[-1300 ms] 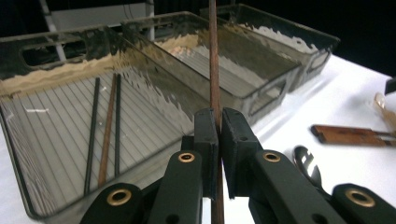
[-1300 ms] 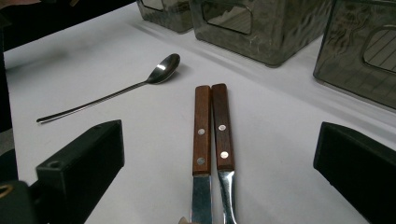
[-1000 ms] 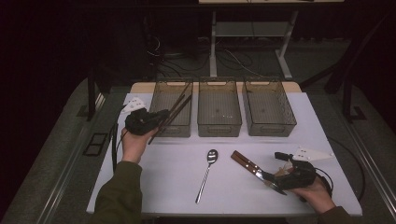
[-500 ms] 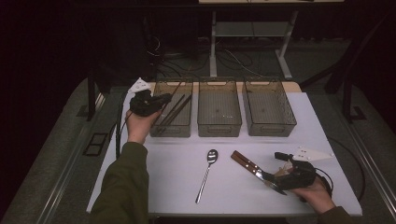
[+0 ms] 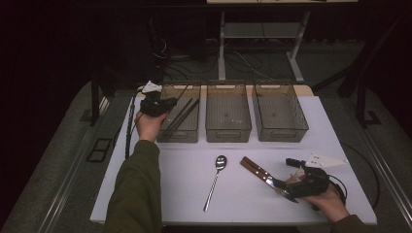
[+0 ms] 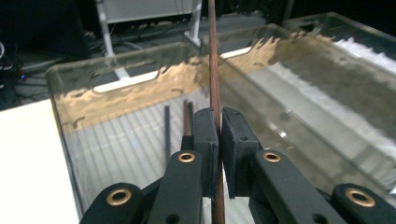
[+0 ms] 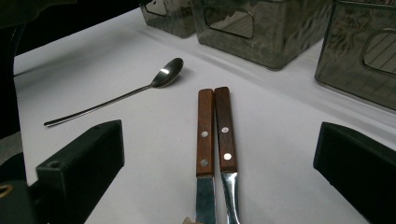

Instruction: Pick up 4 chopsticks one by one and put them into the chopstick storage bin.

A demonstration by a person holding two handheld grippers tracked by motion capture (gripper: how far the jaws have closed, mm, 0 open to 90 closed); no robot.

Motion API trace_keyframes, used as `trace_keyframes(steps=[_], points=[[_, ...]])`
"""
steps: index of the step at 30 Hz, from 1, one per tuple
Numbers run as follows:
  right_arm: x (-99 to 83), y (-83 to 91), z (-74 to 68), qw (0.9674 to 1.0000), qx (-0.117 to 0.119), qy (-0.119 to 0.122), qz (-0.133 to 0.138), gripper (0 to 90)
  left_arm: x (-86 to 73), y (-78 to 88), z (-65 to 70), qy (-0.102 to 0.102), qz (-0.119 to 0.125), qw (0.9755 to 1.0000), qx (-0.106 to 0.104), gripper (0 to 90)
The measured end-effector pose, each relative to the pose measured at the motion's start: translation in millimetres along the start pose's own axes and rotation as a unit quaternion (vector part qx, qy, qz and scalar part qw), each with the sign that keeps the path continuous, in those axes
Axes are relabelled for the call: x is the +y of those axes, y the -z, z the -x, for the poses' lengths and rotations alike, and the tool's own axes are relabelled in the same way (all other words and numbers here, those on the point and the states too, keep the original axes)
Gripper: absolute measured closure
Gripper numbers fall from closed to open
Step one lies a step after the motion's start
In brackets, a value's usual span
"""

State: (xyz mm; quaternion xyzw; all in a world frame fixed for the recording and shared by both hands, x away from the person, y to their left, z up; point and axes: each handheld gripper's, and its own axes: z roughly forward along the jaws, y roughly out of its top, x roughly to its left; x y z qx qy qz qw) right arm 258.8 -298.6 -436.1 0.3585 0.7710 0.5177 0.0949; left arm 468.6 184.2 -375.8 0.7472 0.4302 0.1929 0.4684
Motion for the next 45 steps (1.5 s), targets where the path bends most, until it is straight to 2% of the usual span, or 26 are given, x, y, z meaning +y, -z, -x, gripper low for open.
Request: trace_keyframes(steps=[6,10,23,28,39,45], points=[[0.0,-0.1,0.1,1.0000,0.001,-0.001,0.001,1.8,-4.5,-7.4,-2.8,0.002,-0.009,0.9999,0.009,84.8],[-0.1,-0.3,0.1,1.0000,0.001,0.000,0.000,1.8,-4.8,-9.2,-1.9,-0.009,-0.018,0.9997,0.015,84.8],[-0.1,0.1,-0.7,1.0000,0.002,0.001,0.000,1.8,-6.0,-13.5,0.4,-0.008,-0.045,0.9984,0.033,83.4],[0.0,-0.2,-1.0,1.0000,0.003,0.002,0.000,1.8,-5.7,-13.9,-0.4,-0.002,-0.049,0.9981,0.039,69.2],[0.0,-0.4,-0.8,1.0000,0.003,0.001,-0.002,1.8,-5.7,-12.3,-1.5,0.003,-0.039,0.9990,0.020,49.0],[0.1,-0.9,-0.5,1.0000,0.002,0.001,-0.001,1.8,-5.1,-7.5,1.0,-0.004,-0.038,0.9992,0.011,38.0]])
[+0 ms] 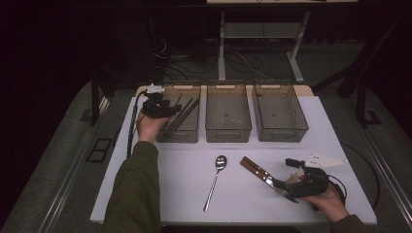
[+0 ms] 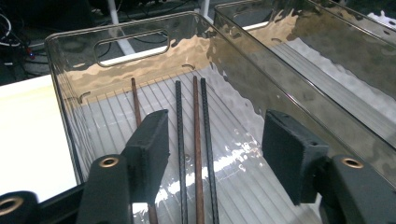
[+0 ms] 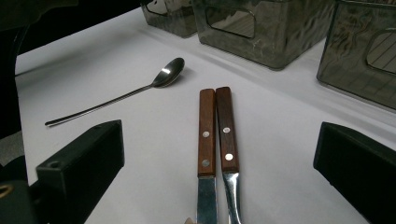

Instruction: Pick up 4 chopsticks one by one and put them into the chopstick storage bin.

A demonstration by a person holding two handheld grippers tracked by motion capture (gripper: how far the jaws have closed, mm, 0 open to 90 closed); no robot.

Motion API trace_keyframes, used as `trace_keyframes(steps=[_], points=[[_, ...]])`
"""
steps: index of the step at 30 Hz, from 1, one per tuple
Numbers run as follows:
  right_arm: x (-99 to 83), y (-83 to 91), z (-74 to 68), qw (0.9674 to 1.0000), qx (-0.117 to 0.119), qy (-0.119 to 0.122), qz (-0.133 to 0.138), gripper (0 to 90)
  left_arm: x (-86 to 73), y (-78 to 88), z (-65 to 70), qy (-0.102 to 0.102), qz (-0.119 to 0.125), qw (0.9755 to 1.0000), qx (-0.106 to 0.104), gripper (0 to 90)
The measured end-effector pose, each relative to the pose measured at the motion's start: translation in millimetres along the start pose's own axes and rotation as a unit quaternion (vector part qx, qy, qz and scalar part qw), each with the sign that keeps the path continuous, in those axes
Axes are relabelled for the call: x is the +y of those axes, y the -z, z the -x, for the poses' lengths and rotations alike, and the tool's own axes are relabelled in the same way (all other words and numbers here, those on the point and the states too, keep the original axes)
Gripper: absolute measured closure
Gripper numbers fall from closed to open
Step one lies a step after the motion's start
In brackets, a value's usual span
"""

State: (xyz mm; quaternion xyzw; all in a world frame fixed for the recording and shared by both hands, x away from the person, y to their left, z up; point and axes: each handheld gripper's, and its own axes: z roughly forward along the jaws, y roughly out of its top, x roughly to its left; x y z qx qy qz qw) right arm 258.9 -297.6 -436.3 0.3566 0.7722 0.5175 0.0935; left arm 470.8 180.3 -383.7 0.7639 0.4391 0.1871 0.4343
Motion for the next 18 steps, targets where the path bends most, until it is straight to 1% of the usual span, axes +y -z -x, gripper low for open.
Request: trace_keyframes(steps=[1,2,6,8,10,11,13,16,18], points=[[0.0,0.0,-0.2,1.0000,0.000,0.000,-0.001,1.8,-0.6,0.5,0.7,-0.001,0.001,1.0000,-0.008,35.8],[-0.1,-0.1,-0.3,1.0000,0.000,0.000,-0.001,1.8,-0.8,1.3,1.9,-0.005,-0.004,0.9999,-0.013,33.9],[-0.1,0.0,0.1,1.0000,-0.001,-0.001,-0.002,1.8,-0.9,7.5,9.4,-0.035,-0.022,0.9989,-0.024,27.2],[-0.2,-0.6,0.2,1.0000,-0.002,0.001,-0.003,1.8,-1.6,12.8,14.1,-0.044,-0.015,0.9985,-0.028,25.5],[-0.1,-0.6,-0.3,1.0000,-0.002,0.002,-0.003,1.8,-3.4,18.2,18.6,-0.042,-0.013,0.9984,-0.036,23.0],[-0.1,-0.7,-0.4,1.0000,-0.002,0.002,-0.003,1.8,-4.8,21.3,20.9,-0.045,-0.012,0.9982,-0.038,22.6],[-0.3,-1.0,-0.2,1.0000,-0.003,0.001,-0.003,1.8,-8.7,26.1,27.0,-0.045,-0.007,0.9981,-0.041,21.4],[-0.3,-0.9,0.0,1.0000,-0.004,0.001,-0.003,1.8,-16.1,33.9,35.4,-0.052,-0.013,0.9973,-0.051,17.6],[-0.4,-0.9,0.4,1.0000,-0.005,0.001,-0.003,1.8,-23.4,38.3,41.0,-0.057,-0.009,0.9967,-0.057,16.1]])
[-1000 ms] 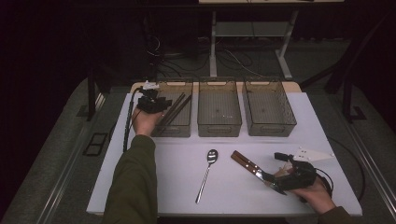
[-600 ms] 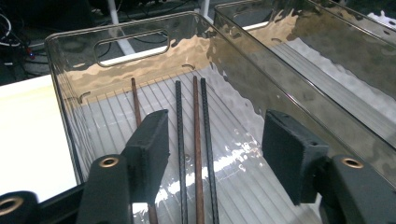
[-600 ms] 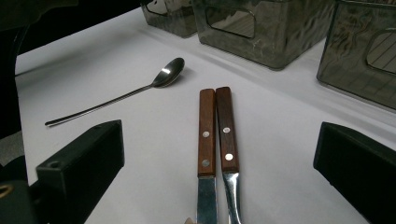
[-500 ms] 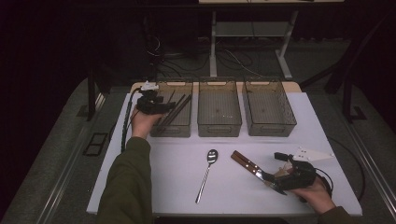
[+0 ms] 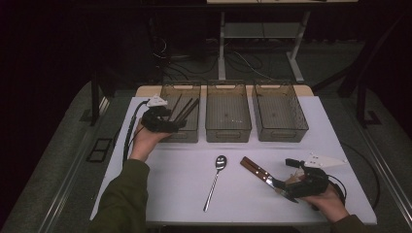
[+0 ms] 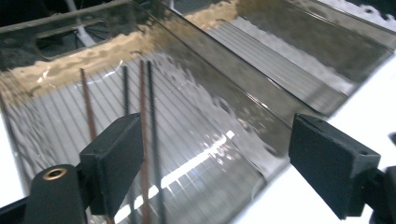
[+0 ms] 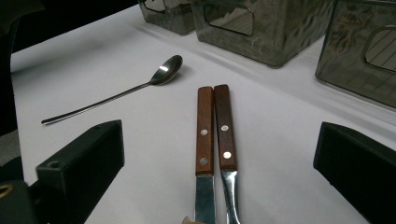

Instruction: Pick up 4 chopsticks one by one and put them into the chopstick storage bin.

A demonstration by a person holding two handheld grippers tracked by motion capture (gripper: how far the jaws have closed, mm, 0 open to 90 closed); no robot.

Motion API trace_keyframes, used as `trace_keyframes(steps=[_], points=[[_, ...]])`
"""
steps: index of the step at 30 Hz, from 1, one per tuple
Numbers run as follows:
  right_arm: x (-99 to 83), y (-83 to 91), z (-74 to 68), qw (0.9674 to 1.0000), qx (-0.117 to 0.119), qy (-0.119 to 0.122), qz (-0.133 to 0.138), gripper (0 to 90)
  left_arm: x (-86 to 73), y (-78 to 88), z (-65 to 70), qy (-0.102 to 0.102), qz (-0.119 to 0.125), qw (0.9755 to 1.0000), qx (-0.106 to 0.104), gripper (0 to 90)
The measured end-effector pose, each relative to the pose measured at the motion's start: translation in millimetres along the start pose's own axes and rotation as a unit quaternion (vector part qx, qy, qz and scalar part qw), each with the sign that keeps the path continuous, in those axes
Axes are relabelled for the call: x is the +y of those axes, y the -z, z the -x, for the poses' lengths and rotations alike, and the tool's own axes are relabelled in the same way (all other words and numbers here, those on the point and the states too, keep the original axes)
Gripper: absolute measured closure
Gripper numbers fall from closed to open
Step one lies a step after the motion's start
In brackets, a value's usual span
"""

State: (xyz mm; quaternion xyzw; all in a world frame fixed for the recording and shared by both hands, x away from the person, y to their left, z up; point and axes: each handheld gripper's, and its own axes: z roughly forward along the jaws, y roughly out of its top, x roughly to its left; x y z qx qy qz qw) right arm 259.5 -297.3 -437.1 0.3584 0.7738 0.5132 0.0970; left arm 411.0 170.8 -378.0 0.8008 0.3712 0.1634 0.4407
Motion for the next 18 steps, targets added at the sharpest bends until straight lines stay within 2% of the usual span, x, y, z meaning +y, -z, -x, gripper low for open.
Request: trace_keyframes(steps=[8,11,14,18], points=[[0.3,-0.2,-0.5,1.0000,0.000,0.000,0.000,1.8,-26.1,9.6,27.9,-0.007,0.009,0.9998,-0.018,13.4],[0.2,0.6,-0.8,1.0000,0.000,-0.001,-0.001,1.8,-33.0,15.7,36.8,-0.008,0.022,0.9993,-0.029,13.2],[0.2,1.3,-1.1,1.0000,0.001,0.000,0.002,1.8,-39.3,20.9,43.8,-0.014,0.027,0.9992,-0.025,13.1],[0.5,0.8,-2.3,1.0000,0.003,0.002,0.001,1.8,-51.1,26.6,52.1,-0.014,0.030,0.9990,-0.032,13.2]])
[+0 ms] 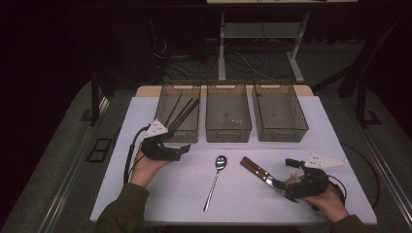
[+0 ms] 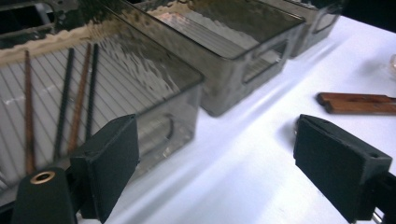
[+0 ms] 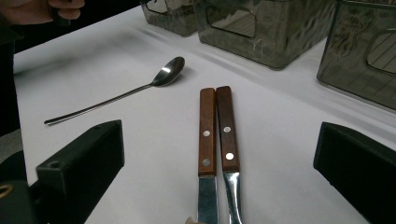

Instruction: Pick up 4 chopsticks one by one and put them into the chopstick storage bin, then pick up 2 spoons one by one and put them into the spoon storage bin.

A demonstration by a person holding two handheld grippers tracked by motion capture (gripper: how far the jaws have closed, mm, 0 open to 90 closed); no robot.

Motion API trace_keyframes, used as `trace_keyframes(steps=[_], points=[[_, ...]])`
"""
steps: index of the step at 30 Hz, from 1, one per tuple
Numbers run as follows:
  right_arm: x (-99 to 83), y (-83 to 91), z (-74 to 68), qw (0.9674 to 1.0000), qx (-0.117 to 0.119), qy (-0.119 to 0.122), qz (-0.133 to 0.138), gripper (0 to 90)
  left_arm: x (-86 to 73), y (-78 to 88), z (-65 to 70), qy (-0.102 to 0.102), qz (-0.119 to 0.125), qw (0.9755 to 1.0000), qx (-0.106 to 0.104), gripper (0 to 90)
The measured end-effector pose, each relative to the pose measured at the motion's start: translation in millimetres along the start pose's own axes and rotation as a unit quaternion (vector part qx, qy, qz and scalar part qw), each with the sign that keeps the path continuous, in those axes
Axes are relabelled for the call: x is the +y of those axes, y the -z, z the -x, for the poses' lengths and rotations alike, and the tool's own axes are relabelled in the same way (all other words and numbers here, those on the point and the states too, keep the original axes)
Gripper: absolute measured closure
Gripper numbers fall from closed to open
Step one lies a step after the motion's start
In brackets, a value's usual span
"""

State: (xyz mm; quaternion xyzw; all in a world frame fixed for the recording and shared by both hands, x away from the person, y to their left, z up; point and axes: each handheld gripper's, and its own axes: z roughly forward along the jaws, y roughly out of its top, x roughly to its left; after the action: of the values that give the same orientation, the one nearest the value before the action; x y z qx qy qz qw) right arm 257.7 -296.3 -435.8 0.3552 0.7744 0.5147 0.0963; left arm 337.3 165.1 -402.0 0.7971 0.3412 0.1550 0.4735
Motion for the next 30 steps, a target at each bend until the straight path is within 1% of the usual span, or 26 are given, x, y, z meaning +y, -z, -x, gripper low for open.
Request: trace_keyframes(steps=[5,8,9,11,13,16,19,22,26,28,30], points=[[-0.2,0.0,0.2,1.0000,0.001,-0.001,-0.002,1.8,-14.7,4.6,12.8,-0.012,-0.016,0.9998,-0.004,13.2],[-0.1,-0.2,0.0,1.0000,0.001,0.000,-0.001,1.8,-23.1,7.6,20.0,-0.014,-0.021,0.9995,-0.017,13.2],[-0.1,-0.2,-0.1,1.0000,0.000,0.001,-0.003,1.8,-25.4,8.5,22.5,-0.016,-0.020,0.9995,-0.021,13.1],[0.0,-0.3,-0.4,1.0000,0.000,0.002,-0.004,1.8,-30.5,10.1,26.5,-0.015,-0.015,0.9992,-0.032,13.1],[-0.1,-0.2,-0.8,1.0000,-0.002,0.002,-0.003,1.8,-35.3,10.6,30.5,-0.012,-0.019,0.9988,-0.043,13.1],[-0.1,0.1,-0.8,1.0000,-0.003,0.002,-0.004,1.8,-41.0,11.2,37.3,-0.017,-0.027,0.9982,-0.050,13.1],[0.0,-0.4,-0.3,1.0000,-0.004,0.002,-0.004,1.8,-43.8,12.8,42.9,-0.010,-0.026,0.9981,-0.055,13.1],[0.0,-0.8,-0.6,1.0000,-0.003,0.004,-0.005,1.8,-44.9,15.2,45.4,-0.005,-0.022,0.9977,-0.065,13.1],[0.1,-0.8,-0.9,1.0000,-0.003,0.004,-0.005,1.8,-45.0,16.2,49.6,-0.004,-0.019,0.9973,-0.070,14.1],[-0.1,-0.6,-1.5,1.0000,-0.003,0.004,-0.005,1.8,-43.8,16.7,50.2,-0.004,-0.021,0.9969,-0.076,16.0],[0.0,-0.6,-1.5,1.0000,-0.002,0.005,-0.004,1.8,-43.0,15.5,50.8,-0.002,-0.021,0.9965,-0.080,20.2]])
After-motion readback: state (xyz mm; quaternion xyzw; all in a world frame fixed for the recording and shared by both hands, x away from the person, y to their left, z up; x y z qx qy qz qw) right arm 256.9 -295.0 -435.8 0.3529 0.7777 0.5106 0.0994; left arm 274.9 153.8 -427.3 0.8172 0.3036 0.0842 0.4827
